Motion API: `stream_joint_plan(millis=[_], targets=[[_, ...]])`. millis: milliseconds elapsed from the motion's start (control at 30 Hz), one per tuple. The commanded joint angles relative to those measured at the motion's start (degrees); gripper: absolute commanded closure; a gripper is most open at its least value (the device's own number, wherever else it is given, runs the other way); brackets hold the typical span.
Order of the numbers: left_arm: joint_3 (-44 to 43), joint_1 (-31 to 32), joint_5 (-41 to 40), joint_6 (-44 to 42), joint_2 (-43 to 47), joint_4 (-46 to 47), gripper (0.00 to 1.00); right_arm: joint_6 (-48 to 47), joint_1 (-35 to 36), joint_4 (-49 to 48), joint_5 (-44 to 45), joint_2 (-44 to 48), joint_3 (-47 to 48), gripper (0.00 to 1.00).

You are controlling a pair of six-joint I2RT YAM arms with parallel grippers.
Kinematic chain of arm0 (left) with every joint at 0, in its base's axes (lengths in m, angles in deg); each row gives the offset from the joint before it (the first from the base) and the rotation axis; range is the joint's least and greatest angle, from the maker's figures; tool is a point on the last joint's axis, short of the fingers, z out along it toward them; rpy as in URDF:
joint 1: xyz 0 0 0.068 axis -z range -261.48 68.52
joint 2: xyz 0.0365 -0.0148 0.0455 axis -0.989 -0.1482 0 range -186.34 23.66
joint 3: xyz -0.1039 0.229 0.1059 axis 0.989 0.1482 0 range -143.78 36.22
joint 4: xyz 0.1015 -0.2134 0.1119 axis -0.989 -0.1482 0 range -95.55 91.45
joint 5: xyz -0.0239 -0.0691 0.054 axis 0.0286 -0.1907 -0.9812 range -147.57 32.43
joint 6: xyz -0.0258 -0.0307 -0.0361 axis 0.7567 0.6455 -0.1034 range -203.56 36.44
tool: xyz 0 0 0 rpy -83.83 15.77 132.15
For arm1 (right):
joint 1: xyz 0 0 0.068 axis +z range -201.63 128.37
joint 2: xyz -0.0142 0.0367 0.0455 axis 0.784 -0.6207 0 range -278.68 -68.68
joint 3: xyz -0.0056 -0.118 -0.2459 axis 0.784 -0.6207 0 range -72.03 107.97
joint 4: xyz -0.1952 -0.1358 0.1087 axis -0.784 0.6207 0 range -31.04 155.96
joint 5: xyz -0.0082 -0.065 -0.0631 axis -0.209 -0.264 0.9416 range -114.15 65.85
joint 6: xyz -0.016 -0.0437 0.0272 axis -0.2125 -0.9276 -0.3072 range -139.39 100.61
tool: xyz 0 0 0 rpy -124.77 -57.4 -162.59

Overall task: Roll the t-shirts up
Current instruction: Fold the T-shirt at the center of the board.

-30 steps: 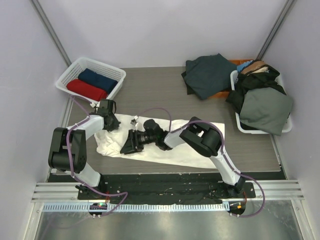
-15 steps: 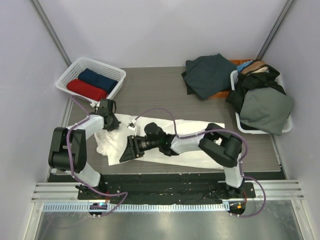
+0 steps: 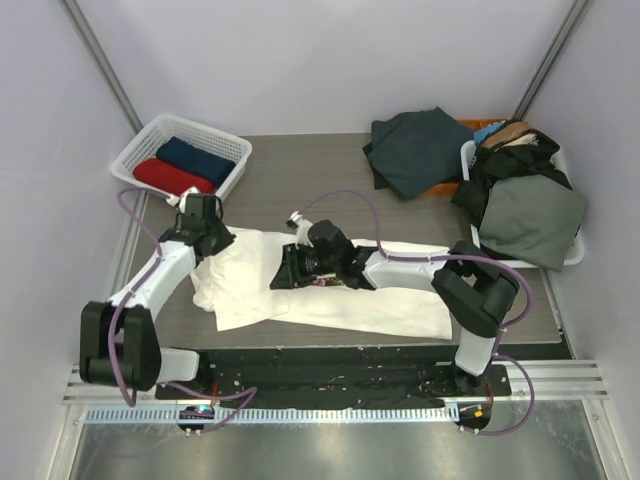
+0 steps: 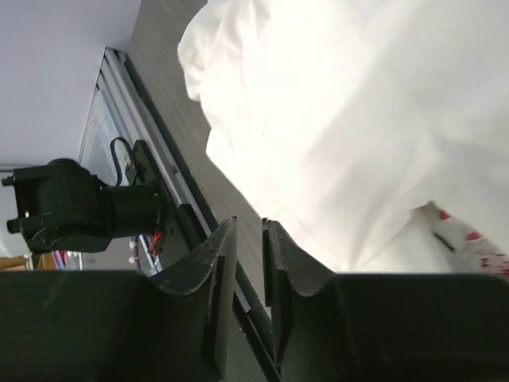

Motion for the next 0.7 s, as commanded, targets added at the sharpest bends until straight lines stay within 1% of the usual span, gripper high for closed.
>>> stream_joint_plan(millis=[0,33,67,100,133,200,233,267,367,400,467,533,600,667], targets=[[2.66,0.2,-1.8,1.9,7.15,-2.56,0.89,-0.27,-3.39,-1.69,-0.25,0.45,1.39,0.8],[3.46,0.21,-1.27,2.69,8.2,-2.21,0.92,0.25,-3.75,-1.87,-1.14,-0.52,2.53,0.85],[4.6,0.12,-0.31,2.96,9.43,-0.99,0.98,0.87,-3.84,-1.17,-2.1,-1.93,3.93,0.9],[5.83,0.2,1.1,3.39,9.79,-0.28,1.0,0.87,-3.84,-0.3,-2.72,-4.55,7.17,0.97],[7.93,0.21,1.46,3.92,9.88,0.42,1.0,1.31,-3.84,-0.11,-4.73,-6.06,8.59,0.99],[10.49,0.12,1.72,4.98,9.27,3.49,1.0,4.03,-4.1,-2.04,-6.68,-8.69,11.75,0.99],[11.89,0.12,1.2,5.33,8.74,4.46,1.0,4.82,-4.27,-2.57,-7.9,-11.4,12.64,0.99],[12.34,0.03,1.11,5.59,7.78,6.04,1.0,5.7,-4.54,-4.83,-8.78,-12.48,13.34,0.99],[12.17,-0.49,0.85,5.59,2.69,7.72,1.0,10.53,-5.94,-9.41,-11.25,-17.22,14.67,0.99],[11.82,-1.8,0.93,6.12,-0.46,7.72,1.0,12.37,-6.29,-10.47,-11.78,-18.1,14.58,0.99],[11.38,-3.3,1.81,6.38,-2.94,8.25,1.0,13.88,-7.52,-13.45,-12.66,-20.82,13.88,0.99],[11.73,-4.71,2.08,6.82,-4.79,9.21,1.0,14.15,-8.14,-13.12,-12.83,-22.85,13.61,0.99],[12.87,-4.8,1.64,7.52,-5.06,11.23,1.0,13.36,-8.14,-9.79,-12.58,-25.75,14.66,0.99],[13.13,-4.8,0.42,7.7,-5.24,11.33,1.0,12.92,-8.58,-8.2,-12.14,-26.9,14.76,0.99]])
